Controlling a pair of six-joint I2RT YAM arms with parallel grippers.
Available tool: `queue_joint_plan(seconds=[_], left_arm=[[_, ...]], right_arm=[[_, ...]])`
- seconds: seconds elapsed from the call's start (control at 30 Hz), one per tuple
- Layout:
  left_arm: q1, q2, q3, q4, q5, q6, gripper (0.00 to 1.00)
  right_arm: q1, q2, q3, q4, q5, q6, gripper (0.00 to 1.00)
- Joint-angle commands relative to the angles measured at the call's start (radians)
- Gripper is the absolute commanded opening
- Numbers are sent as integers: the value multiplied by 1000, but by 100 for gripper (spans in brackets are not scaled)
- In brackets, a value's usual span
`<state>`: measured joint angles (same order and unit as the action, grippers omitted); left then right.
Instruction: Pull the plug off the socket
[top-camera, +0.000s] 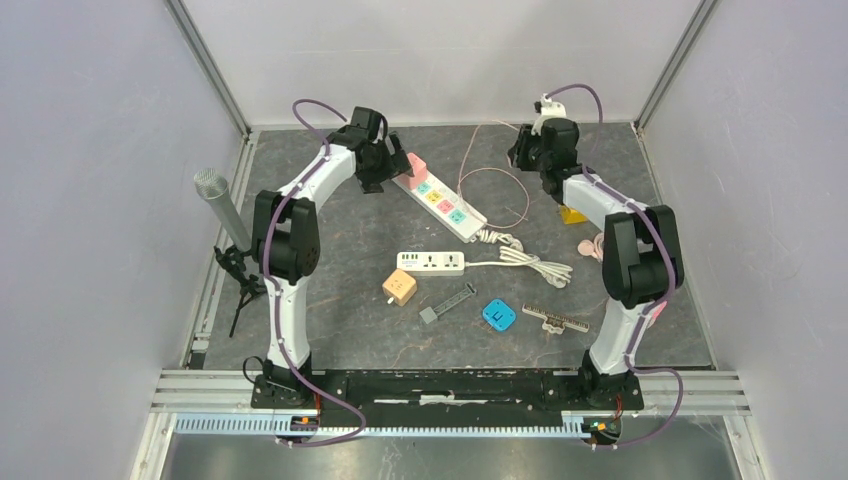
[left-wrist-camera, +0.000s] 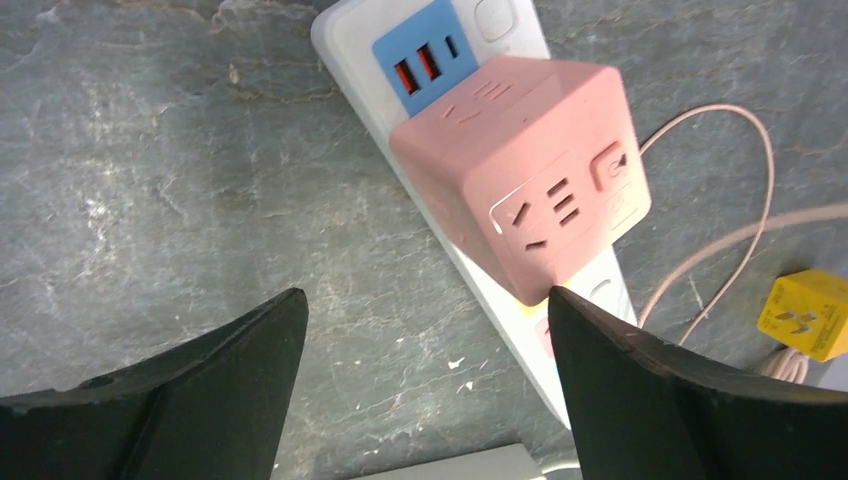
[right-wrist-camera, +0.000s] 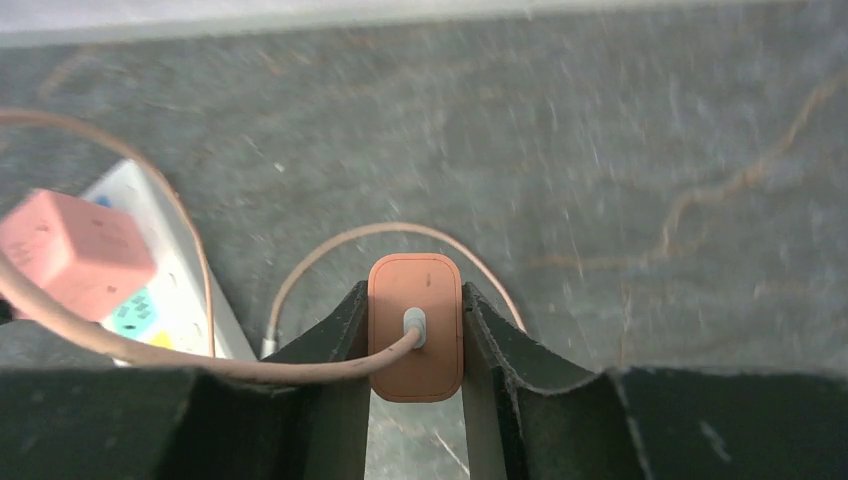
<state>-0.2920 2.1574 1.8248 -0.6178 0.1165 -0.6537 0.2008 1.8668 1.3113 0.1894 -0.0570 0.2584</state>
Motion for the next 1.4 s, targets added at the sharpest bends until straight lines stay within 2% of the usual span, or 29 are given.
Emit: queue_joint_plan(seconds=[0.0,0.23,0.37,0.43,0.5,0.63,0.73,0.9,1.2,1.37], left_arm=[[0,-10,35,-86,-3,77,99],[0,-91,18,-86,-28,92,100],[1,-121,9,-86,-36,90,100],[1,-133,7,-83,-43,87,100],[1,-148,1,-83,-60,86,100],[6,-185,-18,-85,-95,81,100],[20,-225,-38,-88,-90,59,100],[31,-289,-73,-89,-104,72,100],[34,-380,-156,-118,-103,100,100],[44,-371,-218,33,102,23,100]], right_arm=[[-19,48,-11,-146,0,138,0],[-63,117,-21,-173,-153,261,2],[-77,146,-48,-122,-267,346,13],[-79,146,-74,-84,-293,373,22],[-79,141,-99,-52,-294,389,40],[-83,64,-177,42,-269,387,69],[-86,5,-189,38,-217,338,82],[-86,-49,-206,15,-202,300,87],[-77,-241,-366,39,-198,239,89],[-75,-298,-386,51,-271,159,88]])
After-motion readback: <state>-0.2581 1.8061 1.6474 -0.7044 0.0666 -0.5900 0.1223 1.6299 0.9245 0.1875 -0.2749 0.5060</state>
